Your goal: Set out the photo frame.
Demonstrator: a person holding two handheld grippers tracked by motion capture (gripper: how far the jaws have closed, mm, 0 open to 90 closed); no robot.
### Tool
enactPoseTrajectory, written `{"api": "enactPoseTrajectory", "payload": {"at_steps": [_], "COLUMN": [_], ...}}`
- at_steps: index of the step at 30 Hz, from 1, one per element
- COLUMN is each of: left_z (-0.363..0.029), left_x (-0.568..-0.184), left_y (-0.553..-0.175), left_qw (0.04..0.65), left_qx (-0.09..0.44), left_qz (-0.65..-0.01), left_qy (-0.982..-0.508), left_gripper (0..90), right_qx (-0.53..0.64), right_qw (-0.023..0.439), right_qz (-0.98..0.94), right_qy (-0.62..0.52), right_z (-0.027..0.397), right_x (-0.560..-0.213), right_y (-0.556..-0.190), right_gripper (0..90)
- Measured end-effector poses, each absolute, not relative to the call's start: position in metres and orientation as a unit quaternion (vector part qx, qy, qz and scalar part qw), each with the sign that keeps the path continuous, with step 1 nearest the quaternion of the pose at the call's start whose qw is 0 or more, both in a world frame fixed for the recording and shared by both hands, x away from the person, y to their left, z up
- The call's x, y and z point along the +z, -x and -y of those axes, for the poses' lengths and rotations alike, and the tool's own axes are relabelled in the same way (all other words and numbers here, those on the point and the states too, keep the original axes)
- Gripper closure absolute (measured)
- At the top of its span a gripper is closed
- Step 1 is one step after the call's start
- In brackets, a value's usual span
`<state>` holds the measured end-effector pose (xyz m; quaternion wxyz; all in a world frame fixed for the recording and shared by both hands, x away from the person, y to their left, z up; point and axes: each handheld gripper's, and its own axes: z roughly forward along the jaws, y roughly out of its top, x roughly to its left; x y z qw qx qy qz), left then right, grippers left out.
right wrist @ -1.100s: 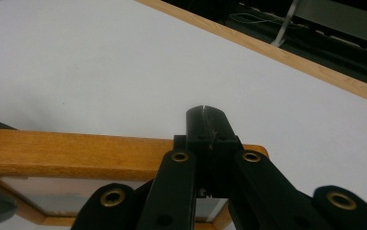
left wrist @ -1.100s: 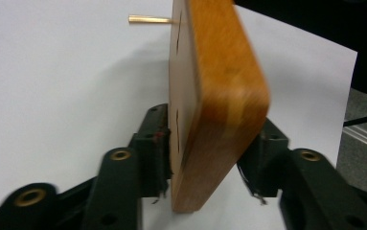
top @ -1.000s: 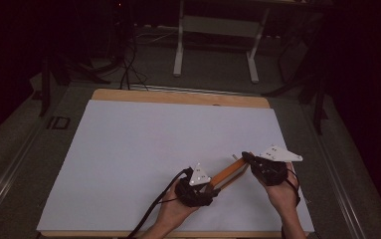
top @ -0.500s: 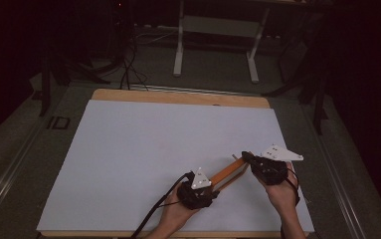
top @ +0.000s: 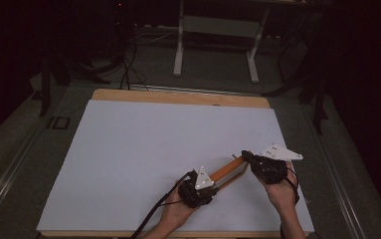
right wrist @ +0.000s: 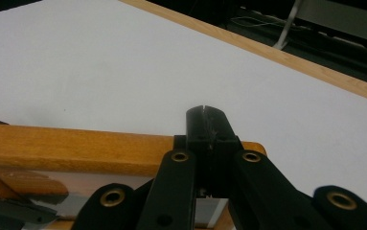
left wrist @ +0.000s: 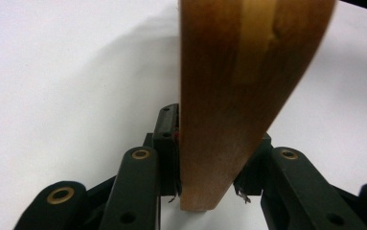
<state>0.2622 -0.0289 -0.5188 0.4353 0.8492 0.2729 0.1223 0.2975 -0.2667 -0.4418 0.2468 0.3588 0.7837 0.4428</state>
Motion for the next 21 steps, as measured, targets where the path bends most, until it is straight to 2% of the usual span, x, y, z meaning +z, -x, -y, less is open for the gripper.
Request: {"api": "enactPoseTrajectory", "payload": {"at_steps": [12,21], "left_z": [0.025,0.025], "left_x": [-0.497,-0.469], "left_y": [-0.274,-0.285], "left_qw": [0.443,0.436], "left_qx": [0.123,0.129], "left_qz": [-0.257,-0.209], "left_qy": [-0.850,-0.866], "left_gripper": [69.1,69.1], "right_qx": [0.453,0.454], "right_qw": [0.260,0.262], "right_qz": [-0.774,-0.772], "right_qy": [-0.356,-0.360], "right_z": [0.274,0.279], "right_x": [-0.433,-0.432], "right_y": [-0.292,-0.291], "right_gripper": [90.0,90.0]}}
